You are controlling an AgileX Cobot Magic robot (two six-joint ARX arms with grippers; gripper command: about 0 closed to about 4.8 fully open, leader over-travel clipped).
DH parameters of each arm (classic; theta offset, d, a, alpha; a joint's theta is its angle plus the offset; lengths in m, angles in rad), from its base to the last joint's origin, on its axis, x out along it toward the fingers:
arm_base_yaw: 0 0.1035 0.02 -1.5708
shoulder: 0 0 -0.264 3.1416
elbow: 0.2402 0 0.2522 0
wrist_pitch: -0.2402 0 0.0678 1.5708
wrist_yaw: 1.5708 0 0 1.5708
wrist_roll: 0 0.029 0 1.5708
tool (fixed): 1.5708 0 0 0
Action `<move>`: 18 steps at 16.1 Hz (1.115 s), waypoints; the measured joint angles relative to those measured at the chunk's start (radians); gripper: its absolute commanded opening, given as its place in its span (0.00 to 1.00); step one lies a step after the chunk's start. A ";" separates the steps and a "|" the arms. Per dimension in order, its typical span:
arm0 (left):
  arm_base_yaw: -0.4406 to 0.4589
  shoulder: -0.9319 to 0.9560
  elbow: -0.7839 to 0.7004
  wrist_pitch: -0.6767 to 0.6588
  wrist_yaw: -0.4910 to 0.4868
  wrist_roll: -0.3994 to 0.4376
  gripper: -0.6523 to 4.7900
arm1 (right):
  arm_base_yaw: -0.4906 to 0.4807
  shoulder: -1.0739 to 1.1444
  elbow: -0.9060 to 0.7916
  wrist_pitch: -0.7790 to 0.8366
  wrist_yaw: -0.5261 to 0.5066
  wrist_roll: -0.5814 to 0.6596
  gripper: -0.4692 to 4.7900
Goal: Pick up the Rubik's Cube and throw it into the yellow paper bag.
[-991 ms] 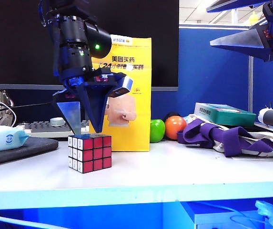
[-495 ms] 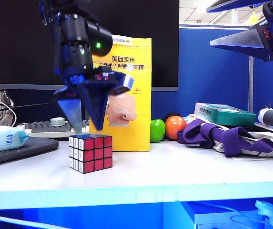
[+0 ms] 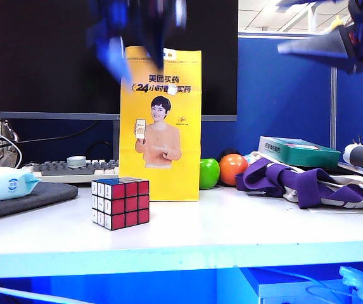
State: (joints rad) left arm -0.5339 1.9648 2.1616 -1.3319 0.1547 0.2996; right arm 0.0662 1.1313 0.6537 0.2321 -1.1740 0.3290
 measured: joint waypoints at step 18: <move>-0.009 -0.948 0.033 -0.007 -0.501 -0.115 1.00 | -0.338 -0.464 0.317 0.316 0.115 0.378 0.70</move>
State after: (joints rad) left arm -0.5426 1.0168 2.1948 -1.3392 -0.3462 0.1848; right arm -0.2714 0.6670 0.9707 0.5480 -1.0588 0.7074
